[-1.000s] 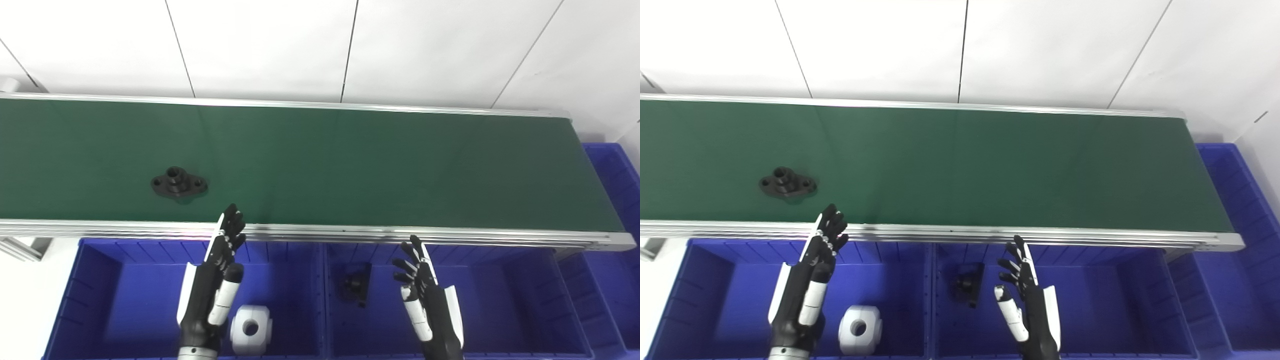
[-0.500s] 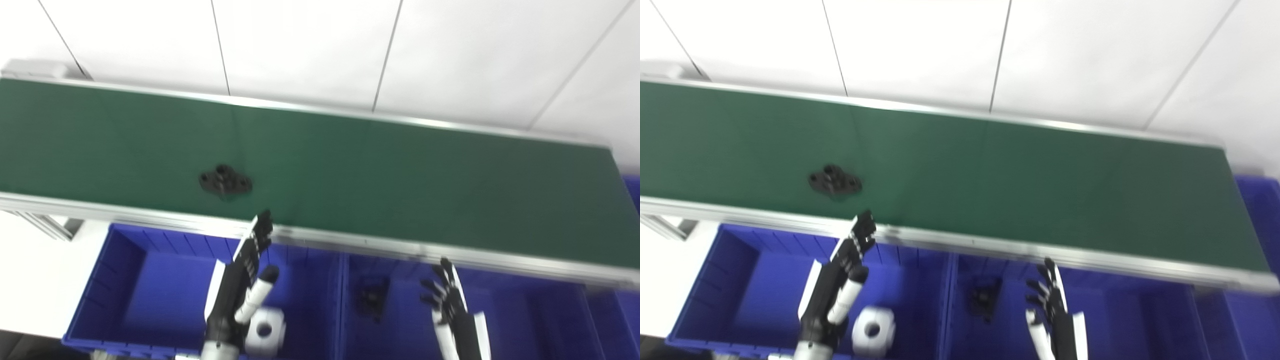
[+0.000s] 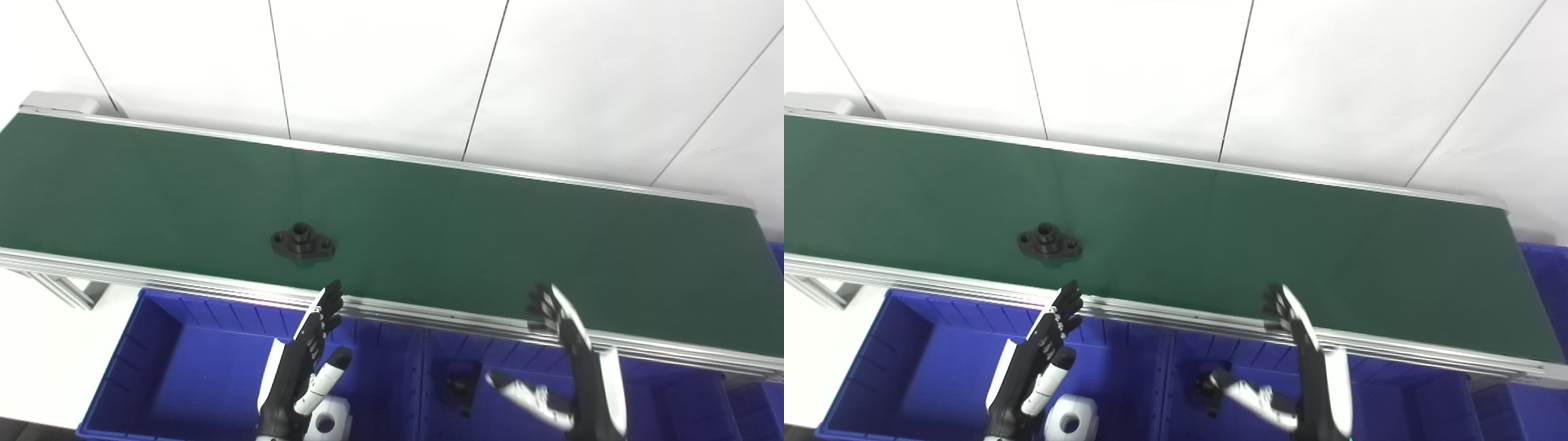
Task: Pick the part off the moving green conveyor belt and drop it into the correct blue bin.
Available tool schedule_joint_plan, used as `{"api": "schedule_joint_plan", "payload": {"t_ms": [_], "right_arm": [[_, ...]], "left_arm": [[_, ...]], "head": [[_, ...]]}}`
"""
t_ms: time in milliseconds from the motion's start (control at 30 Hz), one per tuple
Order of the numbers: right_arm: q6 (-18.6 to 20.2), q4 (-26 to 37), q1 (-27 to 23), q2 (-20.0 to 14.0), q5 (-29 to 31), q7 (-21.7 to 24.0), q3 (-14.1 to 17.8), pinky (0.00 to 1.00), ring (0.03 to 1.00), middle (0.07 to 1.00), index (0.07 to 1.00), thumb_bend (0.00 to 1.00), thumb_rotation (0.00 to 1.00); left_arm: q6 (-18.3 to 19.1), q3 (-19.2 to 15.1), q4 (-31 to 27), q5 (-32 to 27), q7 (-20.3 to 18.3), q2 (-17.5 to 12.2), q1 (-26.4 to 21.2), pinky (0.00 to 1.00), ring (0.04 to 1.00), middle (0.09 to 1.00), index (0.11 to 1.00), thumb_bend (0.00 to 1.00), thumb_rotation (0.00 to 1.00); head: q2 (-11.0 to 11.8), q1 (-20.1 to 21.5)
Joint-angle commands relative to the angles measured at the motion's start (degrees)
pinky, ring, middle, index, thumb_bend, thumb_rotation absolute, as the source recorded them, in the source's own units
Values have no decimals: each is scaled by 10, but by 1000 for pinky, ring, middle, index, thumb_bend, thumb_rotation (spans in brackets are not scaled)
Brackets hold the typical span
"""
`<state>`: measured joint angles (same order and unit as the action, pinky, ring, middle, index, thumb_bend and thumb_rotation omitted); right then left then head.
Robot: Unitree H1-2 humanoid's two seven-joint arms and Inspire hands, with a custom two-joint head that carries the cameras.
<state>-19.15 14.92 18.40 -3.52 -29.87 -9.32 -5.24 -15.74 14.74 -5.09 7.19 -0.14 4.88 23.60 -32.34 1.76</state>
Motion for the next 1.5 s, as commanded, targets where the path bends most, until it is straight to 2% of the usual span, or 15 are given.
{"api": "schedule_joint_plan", "payload": {"t_ms": [0,100,133,300,500,633,800,1167,1300,1467], "right_arm": [[35,30,-32,4,-30,14,3,555,702,829,860,928,474],[64,35,-67,5,-55,23,2,517,674,815,855,938,432],[75,36,-79,5,-62,28,2,519,674,806,849,937,383],[128,40,-125,4,-101,59,-5,532,675,791,812,933,306],[188,13,-184,-3,-170,95,-29,558,688,791,816,908,292],[205,-24,-223,-7,-195,104,-48,548,660,756,797,906,272],[231,-68,-263,-11,-222,120,-74,518,622,728,780,891,300],[257,-176,-322,-10,-247,117,-121,526,648,734,761,900,290],[258,-211,-340,-11,-250,106,-136,505,632,730,747,942,312],[279,-244,-360,-4,-247,112,-149,507,643,740,754,961,296]], "left_arm": [[-27,17,-2,1,3,24,-7,907,933,941,932,760,832],[-27,16,-1,4,4,23,-9,907,935,941,933,768,846],[-26,16,-1,4,4,23,-10,907,936,942,935,774,845],[-25,15,0,2,2,21,-12,911,937,945,937,789,845],[-23,15,4,1,1,20,-17,911,942,952,941,773,850],[-17,14,2,4,4,22,-19,900,935,947,936,790,863],[-16,14,2,4,4,23,-21,892,933,948,938,787,869],[-18,16,0,8,4,23,-21,887,934,951,946,752,876],[-15,18,-6,10,5,24,-19,879,929,949,945,746,868],[-11,20,-13,10,4,25,-15,874,926,947,943,751,867]], "head": [[2,0],[2,3],[2,4],[1,12],[1,17],[-2,21],[-5,24],[-12,24],[-16,23],[-20,22]]}}
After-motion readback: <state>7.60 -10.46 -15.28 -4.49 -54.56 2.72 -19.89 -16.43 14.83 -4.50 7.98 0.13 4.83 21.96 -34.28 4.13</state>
